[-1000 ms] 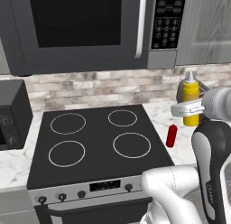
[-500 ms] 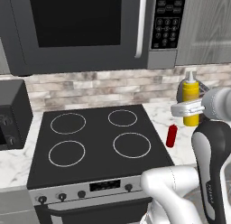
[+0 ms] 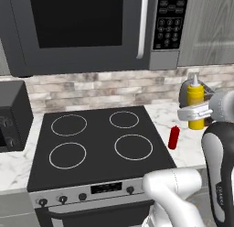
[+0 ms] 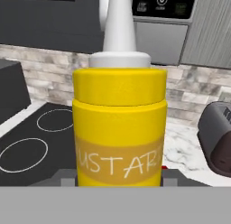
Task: Take 2 condiments from the cabinet and move them on the counter near the stove.Make sure the condiments are lined up with each other, next to each other.
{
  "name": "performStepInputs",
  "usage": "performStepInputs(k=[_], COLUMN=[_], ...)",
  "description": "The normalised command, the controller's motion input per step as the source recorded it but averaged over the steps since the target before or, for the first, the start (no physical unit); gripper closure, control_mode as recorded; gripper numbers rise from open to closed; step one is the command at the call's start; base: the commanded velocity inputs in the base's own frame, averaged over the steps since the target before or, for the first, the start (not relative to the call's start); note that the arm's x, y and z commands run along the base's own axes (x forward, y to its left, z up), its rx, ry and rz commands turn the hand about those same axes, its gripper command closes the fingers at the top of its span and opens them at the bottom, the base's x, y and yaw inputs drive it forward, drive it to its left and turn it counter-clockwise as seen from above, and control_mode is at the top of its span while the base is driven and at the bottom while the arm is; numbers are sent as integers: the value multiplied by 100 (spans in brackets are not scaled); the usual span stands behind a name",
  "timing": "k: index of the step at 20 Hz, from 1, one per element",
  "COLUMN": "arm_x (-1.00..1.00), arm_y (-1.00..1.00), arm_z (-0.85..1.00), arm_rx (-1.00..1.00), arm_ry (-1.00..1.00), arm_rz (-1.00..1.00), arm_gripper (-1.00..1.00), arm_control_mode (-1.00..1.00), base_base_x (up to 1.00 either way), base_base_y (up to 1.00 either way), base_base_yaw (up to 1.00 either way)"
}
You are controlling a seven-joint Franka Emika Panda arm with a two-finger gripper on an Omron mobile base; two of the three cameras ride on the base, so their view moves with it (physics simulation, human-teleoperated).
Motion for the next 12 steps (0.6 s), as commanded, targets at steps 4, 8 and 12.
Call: performStepInputs(k=[4, 8, 12], arm_x=[1, 0, 2], arm_y=[-50, -63, -60], arm_z=[-41, -48, -49], arm_rx=[0, 1, 6], arm_ry=[0, -3, -8], arm_rz=[29, 33, 39], arm_gripper=[100, 100, 100], arm_control_mode=[-100, -100, -100], base_base_x=[0, 0, 0], base_base_y=[0, 0, 0], base_base_yaw=[0, 0, 0])
